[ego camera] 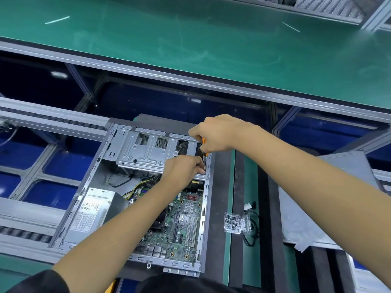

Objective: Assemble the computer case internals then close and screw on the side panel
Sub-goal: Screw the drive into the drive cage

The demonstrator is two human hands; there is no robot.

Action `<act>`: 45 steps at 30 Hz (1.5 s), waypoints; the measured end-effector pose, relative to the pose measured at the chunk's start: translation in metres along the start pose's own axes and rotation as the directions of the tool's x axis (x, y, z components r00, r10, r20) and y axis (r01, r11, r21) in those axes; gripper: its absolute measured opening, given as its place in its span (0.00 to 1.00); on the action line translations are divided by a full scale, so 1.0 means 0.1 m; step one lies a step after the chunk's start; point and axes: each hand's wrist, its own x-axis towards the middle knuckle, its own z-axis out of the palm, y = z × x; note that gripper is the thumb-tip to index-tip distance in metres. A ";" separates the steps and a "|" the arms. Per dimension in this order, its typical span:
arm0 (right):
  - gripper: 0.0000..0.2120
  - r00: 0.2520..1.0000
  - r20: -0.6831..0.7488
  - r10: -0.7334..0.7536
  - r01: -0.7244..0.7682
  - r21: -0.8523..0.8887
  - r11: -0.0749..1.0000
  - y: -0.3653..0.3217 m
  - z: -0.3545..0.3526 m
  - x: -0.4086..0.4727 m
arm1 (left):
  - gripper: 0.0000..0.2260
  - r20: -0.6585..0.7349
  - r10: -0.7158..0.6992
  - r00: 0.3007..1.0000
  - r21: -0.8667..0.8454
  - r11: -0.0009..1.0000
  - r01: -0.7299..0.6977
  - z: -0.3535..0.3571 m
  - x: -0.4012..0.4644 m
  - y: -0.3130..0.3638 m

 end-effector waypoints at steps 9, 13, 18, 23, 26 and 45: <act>0.06 1.000 -0.003 0.014 -0.014 0.010 1.000 -0.01 0.01 0.01 | 0.04 -0.039 -0.054 0.998 -0.018 0.998 0.053 0.00 -0.05 0.06; 0.09 0.999 0.000 0.042 -0.042 0.029 0.999 -0.03 0.03 0.02 | 0.07 0.040 -0.127 0.991 -0.155 0.979 0.132 -0.01 -0.04 -0.01; 0.08 0.994 0.011 0.112 -0.112 -0.005 0.994 -0.08 0.05 0.05 | 0.07 0.017 -0.070 0.997 -0.217 0.974 0.072 -0.03 -0.06 -0.06; 0.19 0.999 0.029 -0.025 0.027 -0.044 0.999 -0.03 -0.03 -0.01 | 0.08 0.007 0.019 1.000 -0.188 0.982 -0.017 -0.04 -0.06 -0.08; 0.12 0.995 -0.023 -0.097 0.097 -0.020 0.995 0.00 -0.04 -0.03 | 0.06 0.037 0.021 0.999 -0.215 0.976 -0.012 -0.06 -0.06 -0.09; 0.12 0.999 -0.030 -0.039 0.031 -0.238 0.971 0.03 -0.07 -0.17 | 0.13 -0.008 0.054 0.999 -0.356 0.933 -0.053 -0.26 0.09 0.01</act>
